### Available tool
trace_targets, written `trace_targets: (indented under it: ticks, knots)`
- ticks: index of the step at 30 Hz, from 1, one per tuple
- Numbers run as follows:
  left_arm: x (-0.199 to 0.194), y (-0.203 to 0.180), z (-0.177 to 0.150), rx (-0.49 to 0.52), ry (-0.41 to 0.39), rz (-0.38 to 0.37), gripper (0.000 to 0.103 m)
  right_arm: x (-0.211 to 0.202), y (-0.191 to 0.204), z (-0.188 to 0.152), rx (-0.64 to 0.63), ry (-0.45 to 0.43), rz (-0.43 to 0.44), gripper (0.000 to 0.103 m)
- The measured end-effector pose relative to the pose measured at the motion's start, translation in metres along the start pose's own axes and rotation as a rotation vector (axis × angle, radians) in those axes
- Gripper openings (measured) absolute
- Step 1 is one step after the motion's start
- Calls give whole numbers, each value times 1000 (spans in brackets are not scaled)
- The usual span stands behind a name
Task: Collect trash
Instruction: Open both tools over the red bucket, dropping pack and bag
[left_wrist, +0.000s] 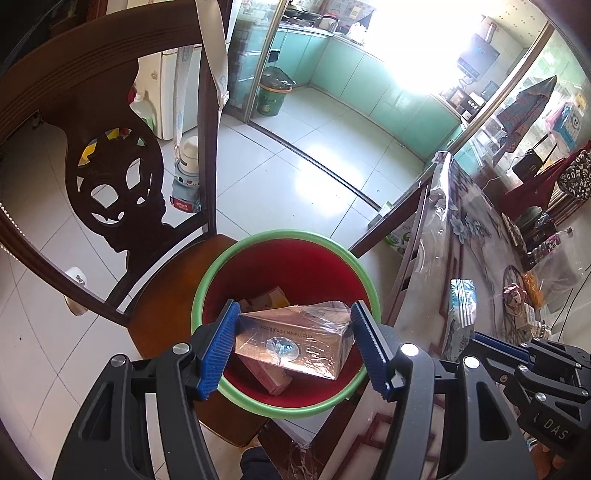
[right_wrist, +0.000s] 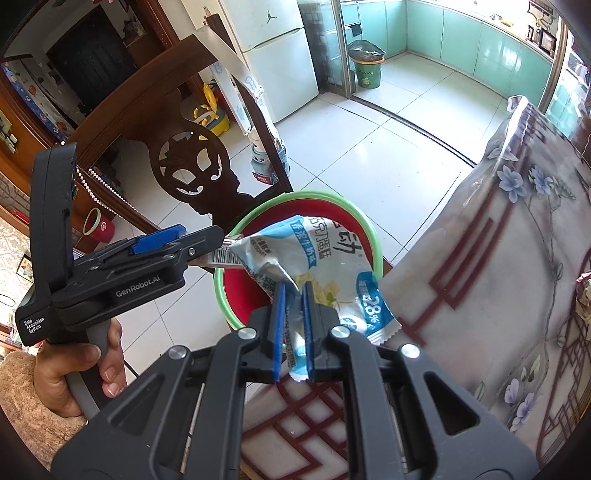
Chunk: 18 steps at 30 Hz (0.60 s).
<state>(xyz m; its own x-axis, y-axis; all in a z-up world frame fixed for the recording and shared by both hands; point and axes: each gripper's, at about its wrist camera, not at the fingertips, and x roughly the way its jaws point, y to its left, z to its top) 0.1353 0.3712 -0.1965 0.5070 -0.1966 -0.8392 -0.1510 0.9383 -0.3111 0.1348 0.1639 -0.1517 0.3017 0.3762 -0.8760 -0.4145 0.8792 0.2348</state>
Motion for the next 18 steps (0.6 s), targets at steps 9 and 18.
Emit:
trace_targets:
  ticks: [9,18]
  knots:
    - [8,-1,2,9,35,2,70,-2,-2,2,6,-7,0,47]
    - [8,-11,3,18,10,8,80,-20,-15,-2,39,-51,-30,55]
